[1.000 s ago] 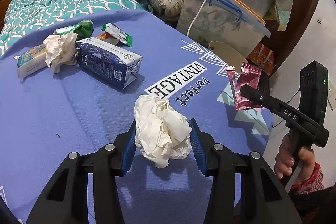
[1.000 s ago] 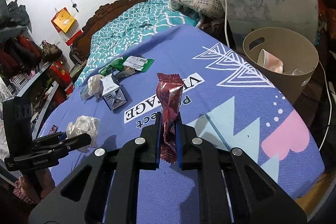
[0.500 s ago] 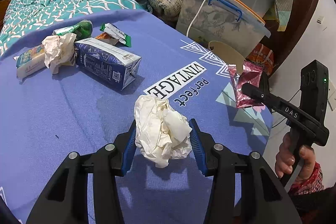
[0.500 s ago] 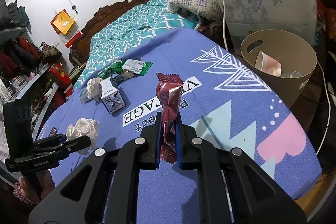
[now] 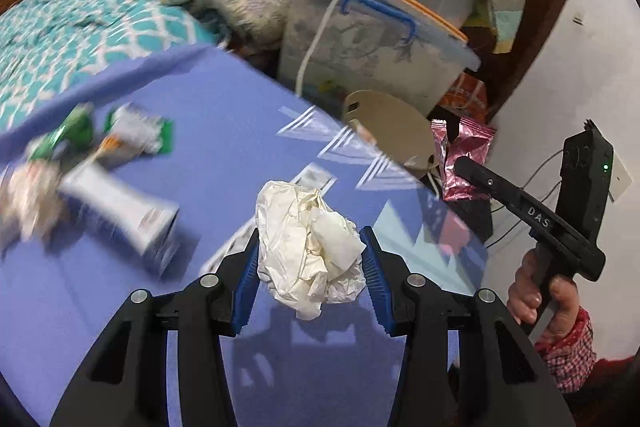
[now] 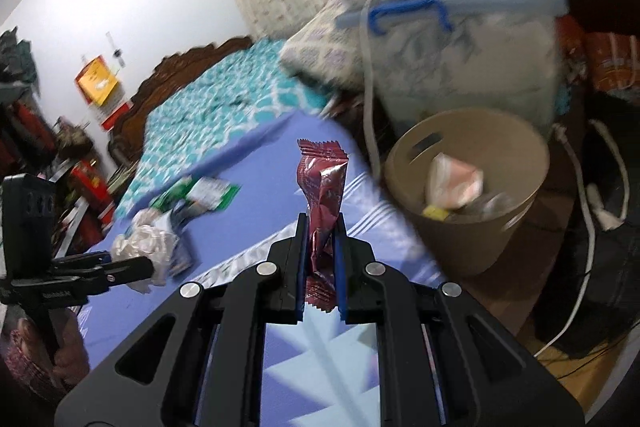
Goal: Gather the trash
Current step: 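Carry tissue and red wrapper over the beige bin and open both tools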
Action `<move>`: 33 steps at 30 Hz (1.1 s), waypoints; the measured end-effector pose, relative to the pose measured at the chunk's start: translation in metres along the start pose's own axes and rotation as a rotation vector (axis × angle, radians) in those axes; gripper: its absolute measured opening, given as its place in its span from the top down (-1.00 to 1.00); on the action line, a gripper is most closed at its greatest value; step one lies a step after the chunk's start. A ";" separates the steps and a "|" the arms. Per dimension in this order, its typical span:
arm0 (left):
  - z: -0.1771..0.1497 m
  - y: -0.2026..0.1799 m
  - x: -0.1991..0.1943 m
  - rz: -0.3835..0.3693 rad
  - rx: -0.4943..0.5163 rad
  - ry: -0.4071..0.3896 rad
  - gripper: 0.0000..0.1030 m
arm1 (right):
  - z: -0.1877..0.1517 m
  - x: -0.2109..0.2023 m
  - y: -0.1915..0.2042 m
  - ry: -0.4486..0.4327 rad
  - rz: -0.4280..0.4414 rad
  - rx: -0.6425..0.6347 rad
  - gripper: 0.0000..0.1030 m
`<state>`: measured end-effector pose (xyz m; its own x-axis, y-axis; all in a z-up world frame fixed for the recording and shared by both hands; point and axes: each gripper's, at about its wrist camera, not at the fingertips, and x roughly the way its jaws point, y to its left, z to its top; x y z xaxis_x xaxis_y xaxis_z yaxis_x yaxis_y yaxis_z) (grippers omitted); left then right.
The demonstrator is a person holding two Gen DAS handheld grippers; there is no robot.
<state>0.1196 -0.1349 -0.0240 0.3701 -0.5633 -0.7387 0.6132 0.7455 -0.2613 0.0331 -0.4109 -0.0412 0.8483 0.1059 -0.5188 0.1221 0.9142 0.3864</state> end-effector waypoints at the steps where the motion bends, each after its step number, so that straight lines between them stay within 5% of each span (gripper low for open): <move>1: 0.013 -0.006 0.007 -0.013 0.019 0.004 0.13 | 0.008 0.000 -0.010 -0.014 -0.020 0.010 0.73; 9: 0.108 -0.052 0.085 -0.131 0.090 0.050 0.12 | 0.038 0.026 -0.089 -0.009 -0.125 0.099 0.73; 16: 0.145 -0.099 0.173 -0.179 0.149 0.143 0.03 | 0.038 0.074 -0.127 0.090 -0.108 0.176 0.66; 18: 0.147 -0.106 0.192 -0.184 0.156 0.168 -0.16 | 0.037 0.081 -0.134 0.103 -0.095 0.205 0.66; 19: 0.147 -0.109 0.203 -0.177 0.158 0.184 -0.50 | 0.037 0.085 -0.138 0.112 -0.088 0.222 0.66; 20: 0.148 -0.111 0.211 -0.149 0.153 0.186 -0.60 | 0.037 0.086 -0.141 0.117 -0.080 0.240 0.64; 22: 0.149 -0.112 0.219 -0.131 0.145 0.189 -0.60 | 0.036 0.088 -0.146 0.114 -0.065 0.263 0.48; 24: 0.148 -0.108 0.217 -0.125 0.114 0.190 -0.60 | 0.037 0.086 -0.148 0.103 -0.071 0.267 -0.35; 33: 0.114 -0.096 0.123 -0.127 0.116 0.061 -0.60 | 0.045 0.051 -0.116 0.007 -0.044 0.248 -0.42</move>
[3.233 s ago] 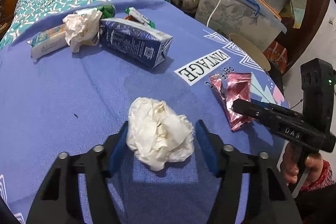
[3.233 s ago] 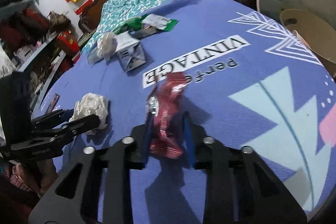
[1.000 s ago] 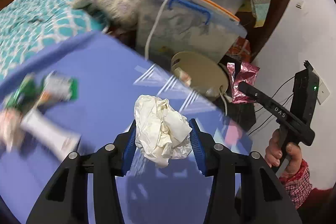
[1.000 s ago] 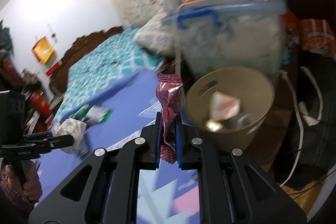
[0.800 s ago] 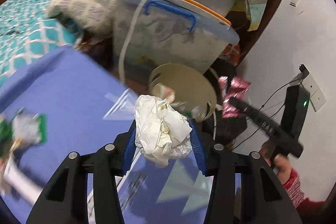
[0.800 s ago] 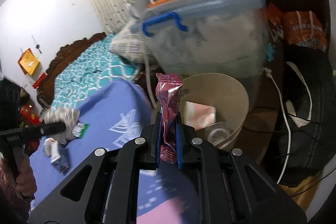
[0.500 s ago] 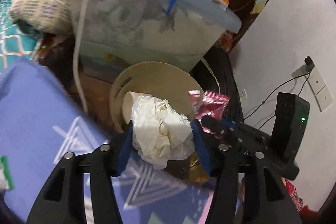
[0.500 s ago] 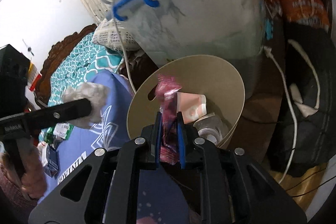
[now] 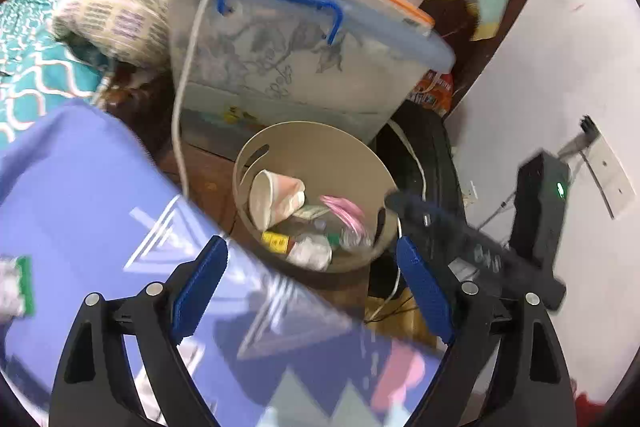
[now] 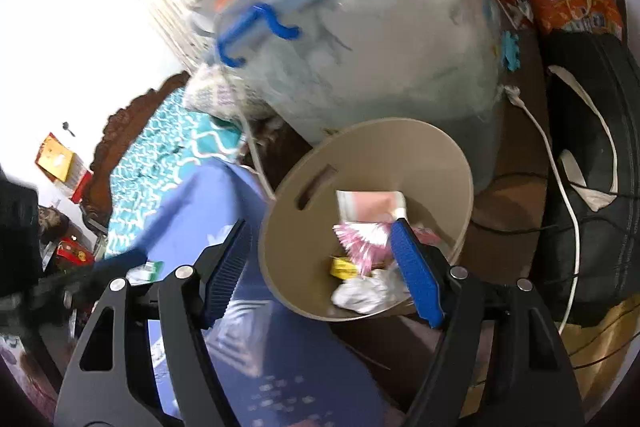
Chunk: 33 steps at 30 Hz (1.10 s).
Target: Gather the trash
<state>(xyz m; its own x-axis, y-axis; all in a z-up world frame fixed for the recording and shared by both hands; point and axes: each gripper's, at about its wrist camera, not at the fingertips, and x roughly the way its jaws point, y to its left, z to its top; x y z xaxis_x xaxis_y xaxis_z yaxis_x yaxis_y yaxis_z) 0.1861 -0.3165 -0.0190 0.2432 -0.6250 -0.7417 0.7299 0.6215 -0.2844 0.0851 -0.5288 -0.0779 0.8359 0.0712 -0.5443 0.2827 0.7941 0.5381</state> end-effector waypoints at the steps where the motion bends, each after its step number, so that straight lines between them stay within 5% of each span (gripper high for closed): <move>1: -0.011 0.001 -0.015 0.009 0.003 -0.015 -0.60 | -0.002 -0.004 0.009 -0.004 0.013 -0.009 -0.42; 6: -0.068 0.018 -0.074 0.053 -0.021 -0.059 -0.60 | -0.021 -0.011 0.064 0.026 0.113 -0.069 -0.41; 15: -0.171 0.122 -0.172 0.191 -0.287 -0.117 -0.58 | -0.086 0.029 0.196 0.243 0.278 -0.303 -0.16; 19: -0.183 0.202 -0.211 0.274 -0.498 -0.169 -0.58 | -0.124 0.050 0.253 0.325 0.339 -0.419 -0.21; 21: -0.182 0.244 -0.223 0.270 -0.603 -0.201 -0.58 | -0.144 0.060 0.277 0.343 0.341 -0.484 -0.48; 27: -0.170 0.303 -0.215 0.264 -0.709 -0.192 -0.58 | -0.185 0.096 0.314 0.371 0.274 -0.663 -0.66; 28: -0.168 0.309 -0.208 0.266 -0.718 -0.181 -0.48 | -0.189 0.102 0.316 0.379 0.263 -0.678 -0.66; 29: -0.168 0.313 -0.201 0.260 -0.731 -0.161 -0.14 | -0.190 0.109 0.316 0.389 0.255 -0.686 -0.64; 31: -0.172 0.316 -0.191 0.200 -0.755 -0.131 0.43 | -0.197 0.119 0.315 0.435 0.252 -0.691 -0.02; 32: -0.174 0.312 -0.191 0.215 -0.753 -0.119 0.79 | -0.199 0.120 0.314 0.451 0.248 -0.686 -0.04; 33: -0.175 0.306 -0.191 0.223 -0.738 -0.116 0.79 | -0.199 0.115 0.312 0.441 0.259 -0.676 -0.03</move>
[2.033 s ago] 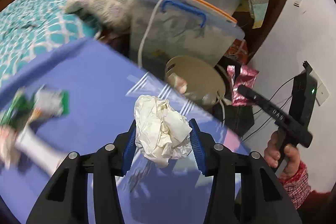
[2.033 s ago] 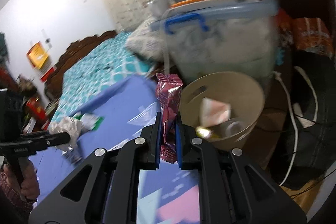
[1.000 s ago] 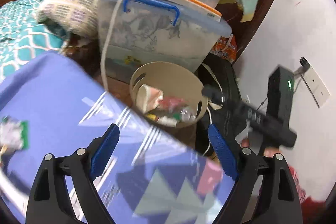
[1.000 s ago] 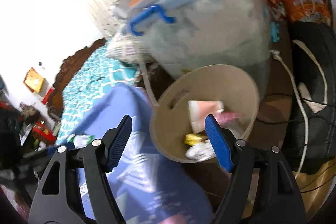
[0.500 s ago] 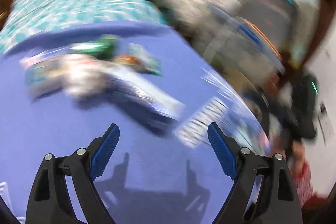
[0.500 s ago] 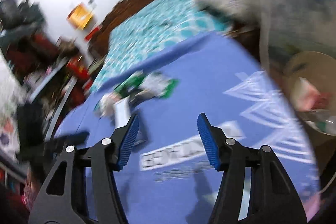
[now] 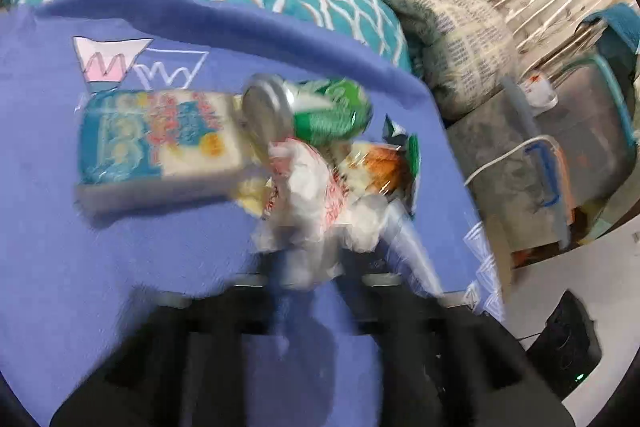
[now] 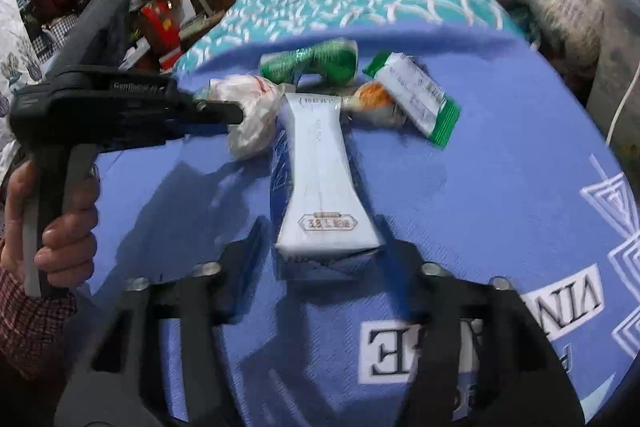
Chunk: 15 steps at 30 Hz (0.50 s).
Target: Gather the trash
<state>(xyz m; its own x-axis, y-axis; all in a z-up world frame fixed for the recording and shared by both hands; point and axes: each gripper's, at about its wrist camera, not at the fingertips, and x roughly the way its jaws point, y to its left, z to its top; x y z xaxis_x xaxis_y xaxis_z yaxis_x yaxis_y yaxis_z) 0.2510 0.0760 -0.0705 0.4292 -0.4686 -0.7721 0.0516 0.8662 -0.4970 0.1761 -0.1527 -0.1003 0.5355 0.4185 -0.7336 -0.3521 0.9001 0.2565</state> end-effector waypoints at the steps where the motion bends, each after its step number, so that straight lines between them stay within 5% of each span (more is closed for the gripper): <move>1: -0.007 -0.002 -0.006 -0.009 0.014 -0.010 0.80 | -0.004 -0.007 0.001 -0.017 0.012 0.000 -0.03; 15: -0.123 -0.031 -0.055 -0.104 0.130 0.017 0.80 | -0.102 -0.134 -0.026 -0.166 -0.158 0.120 -0.02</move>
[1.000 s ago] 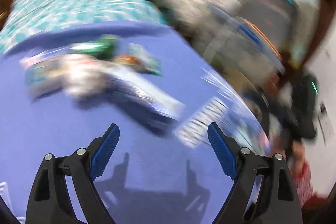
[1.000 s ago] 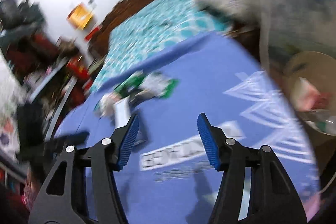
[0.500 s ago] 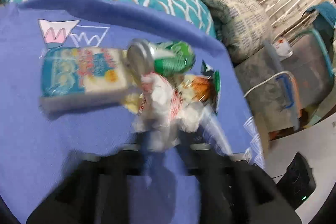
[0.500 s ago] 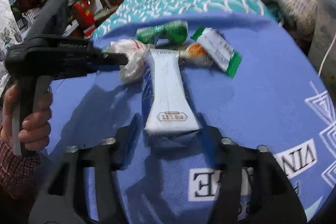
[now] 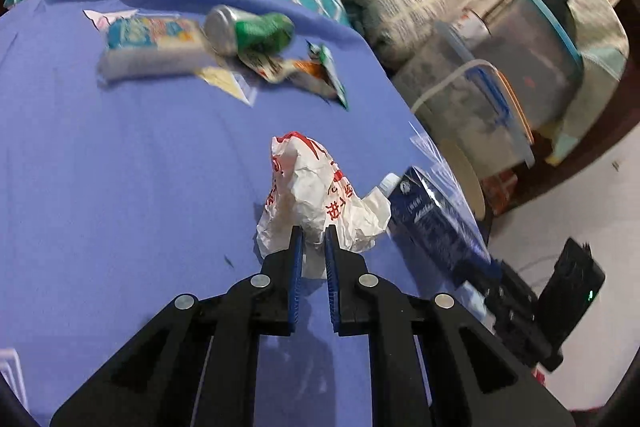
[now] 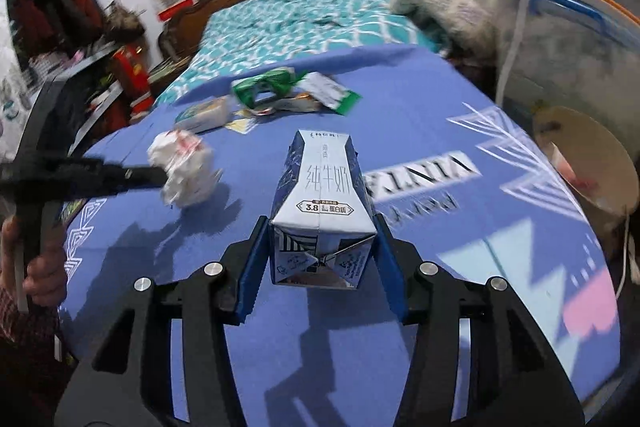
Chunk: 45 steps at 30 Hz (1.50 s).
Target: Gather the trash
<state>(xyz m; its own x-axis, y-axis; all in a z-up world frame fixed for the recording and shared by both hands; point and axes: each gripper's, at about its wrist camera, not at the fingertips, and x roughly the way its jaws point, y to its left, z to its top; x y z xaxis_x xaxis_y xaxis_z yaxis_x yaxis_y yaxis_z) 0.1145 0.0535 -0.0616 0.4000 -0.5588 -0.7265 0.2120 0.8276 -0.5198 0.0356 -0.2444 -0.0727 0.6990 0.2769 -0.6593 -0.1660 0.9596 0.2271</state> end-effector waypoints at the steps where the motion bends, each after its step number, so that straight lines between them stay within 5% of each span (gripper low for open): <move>1: -0.006 -0.004 0.000 0.000 0.010 0.005 0.80 | -0.004 -0.005 -0.001 0.001 -0.001 0.010 -0.02; 15: -0.028 -0.006 -0.003 0.053 0.031 0.022 0.75 | -0.024 -0.010 0.009 0.058 0.079 0.062 -0.06; 22: -0.027 -0.003 -0.002 0.089 0.025 0.011 -0.03 | -0.022 -0.016 0.012 0.052 0.104 0.047 -0.12; 27: -0.024 0.000 -0.006 0.096 0.020 -0.007 -0.33 | -0.022 -0.021 0.019 0.041 0.125 0.017 -0.16; 45: -0.016 -0.006 -0.018 0.075 0.029 -0.048 -0.54 | -0.016 -0.030 -0.010 -0.020 0.103 0.130 -0.20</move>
<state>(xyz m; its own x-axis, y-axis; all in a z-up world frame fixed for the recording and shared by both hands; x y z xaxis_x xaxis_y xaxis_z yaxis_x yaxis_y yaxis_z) 0.0914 0.0582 -0.0526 0.4579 -0.4922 -0.7403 0.2054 0.8688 -0.4505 0.0051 -0.2616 -0.0662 0.6969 0.3715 -0.6134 -0.1471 0.9112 0.3848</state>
